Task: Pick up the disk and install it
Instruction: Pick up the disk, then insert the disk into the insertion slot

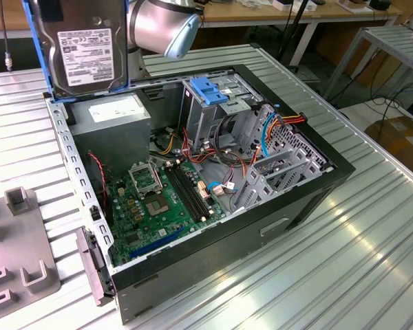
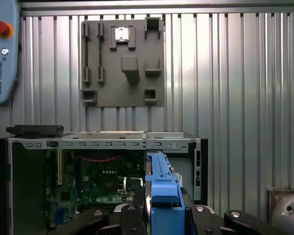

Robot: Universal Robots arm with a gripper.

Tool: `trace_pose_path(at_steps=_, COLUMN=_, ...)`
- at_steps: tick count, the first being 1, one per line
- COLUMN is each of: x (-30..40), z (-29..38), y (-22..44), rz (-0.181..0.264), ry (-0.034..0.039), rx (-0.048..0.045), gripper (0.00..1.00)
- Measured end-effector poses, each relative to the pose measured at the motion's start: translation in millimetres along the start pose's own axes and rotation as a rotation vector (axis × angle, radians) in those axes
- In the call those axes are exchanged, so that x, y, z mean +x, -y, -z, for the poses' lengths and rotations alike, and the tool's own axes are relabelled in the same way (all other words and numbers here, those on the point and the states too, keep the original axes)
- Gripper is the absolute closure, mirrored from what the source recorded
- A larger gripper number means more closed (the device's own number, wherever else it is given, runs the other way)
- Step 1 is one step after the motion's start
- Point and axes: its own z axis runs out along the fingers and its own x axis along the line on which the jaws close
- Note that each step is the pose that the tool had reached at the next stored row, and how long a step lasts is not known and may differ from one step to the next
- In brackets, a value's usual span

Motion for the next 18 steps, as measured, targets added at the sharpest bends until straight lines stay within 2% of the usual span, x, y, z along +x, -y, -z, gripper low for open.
trace_pose_path(at_steps=2, x=-0.4, z=0.0, y=17.2, rz=0.0, ry=0.0, rx=0.0, gripper=0.63)
trace_pose_path(at_steps=4, x=-0.6, z=-0.1, y=27.0, rz=0.0, ry=0.0, rx=0.0, gripper=0.63)
trace_pose_path(at_steps=6, x=-1.0, z=-0.1, y=47.5, rz=0.0, ry=-0.0001, rx=-0.0001, gripper=0.63)
trace_pose_path(at_steps=9, x=-1.2, z=-0.2, y=58.5, rz=0.0, ry=0.0, rx=0.0, gripper=0.63)
trace_pose_path(at_steps=11, x=-1.4, z=-0.3, y=69.9, rz=0.0, ry=0.0, rx=0.0, gripper=0.63)
trace_pose_path(at_steps=18, x=-1.5, z=-0.3, y=70.9, rz=0.0, ry=0.0, rx=0.0, gripper=0.63)
